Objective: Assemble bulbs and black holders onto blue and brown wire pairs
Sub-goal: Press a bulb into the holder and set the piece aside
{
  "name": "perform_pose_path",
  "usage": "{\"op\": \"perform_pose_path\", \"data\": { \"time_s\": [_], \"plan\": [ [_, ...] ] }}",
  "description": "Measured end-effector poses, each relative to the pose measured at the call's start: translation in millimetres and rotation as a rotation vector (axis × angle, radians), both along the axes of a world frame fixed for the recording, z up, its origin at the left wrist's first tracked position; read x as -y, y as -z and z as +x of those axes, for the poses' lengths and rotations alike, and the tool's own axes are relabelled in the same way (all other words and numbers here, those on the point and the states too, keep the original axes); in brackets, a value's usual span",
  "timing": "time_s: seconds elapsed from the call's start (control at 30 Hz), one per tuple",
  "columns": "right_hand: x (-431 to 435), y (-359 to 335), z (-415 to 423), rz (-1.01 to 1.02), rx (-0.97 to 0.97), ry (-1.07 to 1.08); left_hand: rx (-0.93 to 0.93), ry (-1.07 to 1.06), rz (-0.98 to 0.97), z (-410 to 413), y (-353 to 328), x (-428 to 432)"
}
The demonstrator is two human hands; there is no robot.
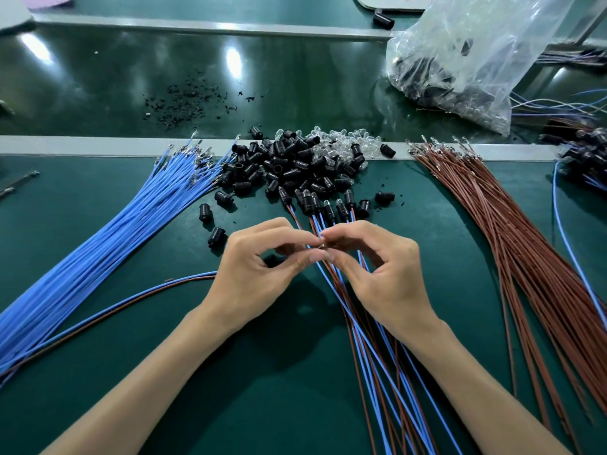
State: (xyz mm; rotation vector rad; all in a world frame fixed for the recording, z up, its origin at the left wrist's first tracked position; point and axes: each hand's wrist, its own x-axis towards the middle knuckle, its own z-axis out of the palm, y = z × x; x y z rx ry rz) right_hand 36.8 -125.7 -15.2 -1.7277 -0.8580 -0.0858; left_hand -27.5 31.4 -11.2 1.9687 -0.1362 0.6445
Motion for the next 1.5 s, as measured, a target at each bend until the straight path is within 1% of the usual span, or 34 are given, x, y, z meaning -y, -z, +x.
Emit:
{"op": "perform_pose_path", "data": {
  "time_s": [0.07,0.2,0.23,0.33,0.4,0.57,0.8,0.93,1.1,1.23,1.5],
  "plan": [
    [1,-1,0,0.018,-0.002,0.017,-0.01,-0.01,-0.046,-1,0,2],
    [0,-1,0,0.02,0.047,0.055,-0.088,-0.059,-0.281,-2,-1,0],
    [0,-1,-1,0.02,0.079,0.068,-0.108,-0.069,-0.3,-2,-1,0],
    [0,-2,-4,0.035,0.164,0.089,-0.126,-0.044,-0.211,-2,-2,1],
    [0,-3,-5,0.049,0.195,0.088,-0.14,-0.004,-0.187,-3,-3,2],
    [1,-3,-6,0.063,0.245,0.104,-0.237,0.084,-0.286,-4,-7,0],
    [1,-2,-6,0.103,0.277,0.052,-0.302,0.14,-0.298,-5,-12,1],
    [1,0,-5,0.123,0.285,0.022,-0.337,0.203,-0.344,-6,-13,-1],
    [1,5,-2,0.116,0.404,-0.01,-0.403,0.273,-0.372,-5,-12,-6],
    [1,7,-1,0.112,0.442,-0.017,-0.443,0.307,-0.416,-5,-12,-10],
    [7,0,2,0.019,0.464,-0.111,-0.447,0.364,-0.327,-5,-12,-15]
  ]
}}
